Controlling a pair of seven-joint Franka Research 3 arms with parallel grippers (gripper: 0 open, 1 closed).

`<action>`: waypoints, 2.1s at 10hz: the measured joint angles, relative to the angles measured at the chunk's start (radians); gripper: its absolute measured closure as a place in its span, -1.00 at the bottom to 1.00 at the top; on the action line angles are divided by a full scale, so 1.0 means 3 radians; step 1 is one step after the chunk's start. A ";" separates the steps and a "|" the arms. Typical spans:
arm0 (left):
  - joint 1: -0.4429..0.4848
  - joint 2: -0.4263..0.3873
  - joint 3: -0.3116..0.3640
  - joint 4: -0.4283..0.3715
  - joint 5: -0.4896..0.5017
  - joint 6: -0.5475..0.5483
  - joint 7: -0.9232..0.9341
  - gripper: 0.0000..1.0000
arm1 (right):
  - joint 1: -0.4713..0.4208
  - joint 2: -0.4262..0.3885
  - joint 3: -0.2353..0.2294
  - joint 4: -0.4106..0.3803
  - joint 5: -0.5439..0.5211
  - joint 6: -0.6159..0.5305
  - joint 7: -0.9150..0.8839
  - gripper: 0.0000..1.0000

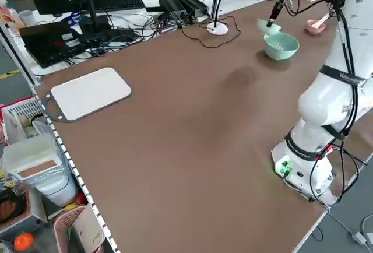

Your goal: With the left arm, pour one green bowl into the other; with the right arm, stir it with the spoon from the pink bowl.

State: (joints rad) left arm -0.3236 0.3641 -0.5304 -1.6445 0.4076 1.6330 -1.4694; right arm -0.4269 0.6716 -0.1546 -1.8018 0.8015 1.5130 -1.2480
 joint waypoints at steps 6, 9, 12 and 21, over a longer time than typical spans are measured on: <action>-0.0629 0.0371 0.0012 0.0363 0.0521 -0.0872 -0.0708 0.91 | -0.0001 0.0000 -0.0001 0.0002 0.0060 0.0015 -0.0003 0.65; -0.0841 0.0456 0.0095 0.0495 0.0728 -0.1166 -0.0737 0.91 | -0.0001 0.0000 -0.0002 0.0002 0.0095 0.0015 -0.0003 0.83; -0.1338 0.0701 0.0616 0.0827 0.0778 -0.1259 -0.0770 0.91 | -0.0004 0.0000 -0.0003 0.0003 0.0133 0.0013 -0.0004 0.89; -0.2131 0.1028 0.1247 0.1121 0.1109 -0.1223 -0.2044 0.91 | -0.0014 -0.0100 -0.0058 0.0461 0.0050 -0.0570 0.0678 0.89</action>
State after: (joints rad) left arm -0.9629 0.6726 -0.1561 -1.3083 0.7401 1.2662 -2.0827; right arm -0.4312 0.6417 -0.1720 -1.6636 0.8166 1.3419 -1.0445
